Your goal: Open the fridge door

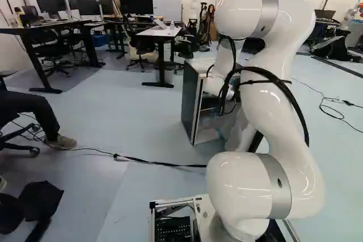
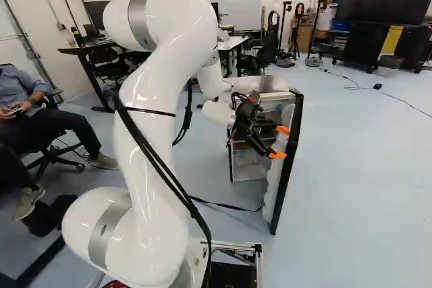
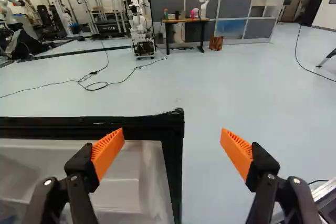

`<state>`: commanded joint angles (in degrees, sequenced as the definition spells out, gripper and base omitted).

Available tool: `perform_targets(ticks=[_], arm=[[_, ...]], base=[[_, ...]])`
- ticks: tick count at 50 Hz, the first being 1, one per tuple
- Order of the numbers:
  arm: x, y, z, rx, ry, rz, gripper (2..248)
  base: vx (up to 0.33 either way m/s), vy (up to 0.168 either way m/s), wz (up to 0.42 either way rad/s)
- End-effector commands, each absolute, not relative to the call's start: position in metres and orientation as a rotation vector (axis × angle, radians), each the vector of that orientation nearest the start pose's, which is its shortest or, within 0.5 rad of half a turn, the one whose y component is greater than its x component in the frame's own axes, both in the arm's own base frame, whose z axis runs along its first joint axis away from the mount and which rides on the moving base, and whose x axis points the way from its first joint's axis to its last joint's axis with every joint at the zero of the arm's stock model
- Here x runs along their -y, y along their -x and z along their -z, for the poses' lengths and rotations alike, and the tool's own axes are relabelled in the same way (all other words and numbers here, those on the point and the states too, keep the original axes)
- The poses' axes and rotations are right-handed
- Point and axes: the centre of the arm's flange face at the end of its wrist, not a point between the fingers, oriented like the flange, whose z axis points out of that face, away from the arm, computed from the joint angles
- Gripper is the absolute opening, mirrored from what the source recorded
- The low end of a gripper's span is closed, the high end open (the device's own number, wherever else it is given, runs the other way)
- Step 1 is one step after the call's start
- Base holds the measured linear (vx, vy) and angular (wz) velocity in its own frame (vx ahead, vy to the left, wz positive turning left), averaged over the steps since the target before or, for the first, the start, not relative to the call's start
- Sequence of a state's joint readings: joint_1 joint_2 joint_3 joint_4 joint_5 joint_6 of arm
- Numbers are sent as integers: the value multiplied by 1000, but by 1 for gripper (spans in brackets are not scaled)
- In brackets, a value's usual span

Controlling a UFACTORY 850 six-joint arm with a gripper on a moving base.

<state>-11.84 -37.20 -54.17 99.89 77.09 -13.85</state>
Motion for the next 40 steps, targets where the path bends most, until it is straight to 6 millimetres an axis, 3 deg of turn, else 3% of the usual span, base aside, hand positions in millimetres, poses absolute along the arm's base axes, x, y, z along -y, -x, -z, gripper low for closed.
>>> perform_targets(ticks=[23, 40], arm=[[242, -468, -289, 1664, -986, -873, 247], [250, -474, -289, 1676, -970, -878, 247]], base=[[0, 0, 0], [0, 0, 0]])
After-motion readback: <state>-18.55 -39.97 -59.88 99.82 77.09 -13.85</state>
